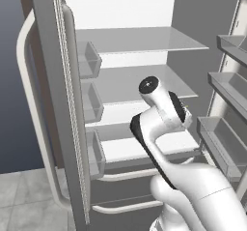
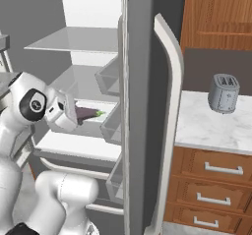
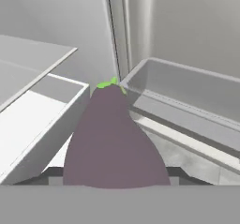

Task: Place the cold items (eggplant and broccoli) from the fridge in one tupperware on the dining counter. Place the warm items (kebab skewer and hot dog) in the stove area in another tupperware.

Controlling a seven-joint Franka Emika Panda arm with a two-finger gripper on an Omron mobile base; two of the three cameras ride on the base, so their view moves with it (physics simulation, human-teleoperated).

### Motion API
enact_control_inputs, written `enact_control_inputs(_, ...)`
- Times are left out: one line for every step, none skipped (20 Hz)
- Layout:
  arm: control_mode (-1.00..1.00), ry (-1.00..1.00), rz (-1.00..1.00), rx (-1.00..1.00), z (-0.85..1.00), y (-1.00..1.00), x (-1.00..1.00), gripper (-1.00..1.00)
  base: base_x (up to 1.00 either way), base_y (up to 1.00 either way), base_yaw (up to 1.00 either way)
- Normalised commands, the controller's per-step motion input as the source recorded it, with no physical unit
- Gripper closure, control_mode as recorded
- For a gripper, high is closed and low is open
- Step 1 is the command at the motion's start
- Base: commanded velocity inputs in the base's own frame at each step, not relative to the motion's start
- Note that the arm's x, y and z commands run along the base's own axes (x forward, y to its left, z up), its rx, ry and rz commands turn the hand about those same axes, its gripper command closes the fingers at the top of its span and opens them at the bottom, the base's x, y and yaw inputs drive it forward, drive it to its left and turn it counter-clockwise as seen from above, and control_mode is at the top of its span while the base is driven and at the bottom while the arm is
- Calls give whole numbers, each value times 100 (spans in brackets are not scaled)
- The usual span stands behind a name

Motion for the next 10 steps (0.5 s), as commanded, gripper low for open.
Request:
enact_control_inputs(-100, 0, 0, 1, -24, -79, -51, 100, 0, 0, 0)
enact_control_inputs(-100, 7, 0, 0, -21, -56, -32, 100, 0, 0, 0)
enact_control_inputs(-100, 8, 0, 0, -15, -39, -3, 100, 0, 0, 0)
enact_control_inputs(-100, 4, 0, 0, -15, -21, 0, 100, 0, 0, 0)
enact_control_inputs(-100, 3, 0, 0, -14, -19, 3, 100, 0, 0, 0)
enact_control_inputs(-100, 0, 0, 0, -6, -14, 0, 100, 0, 0, 0)
enact_control_inputs(-100, 0, 0, 0, 0, -12, 0, 100, 0, 0, 0)
enact_control_inputs(-100, 0, 0, 0, 0, -9, 0, 100, 0, 0, 0)
enact_control_inputs(-100, 0, 0, 0, 0, -11, 0, 100, 0, 0, 0)
enact_control_inputs(-100, 0, 0, 0, 0, -2, 0, 100, 0, 0, 0)
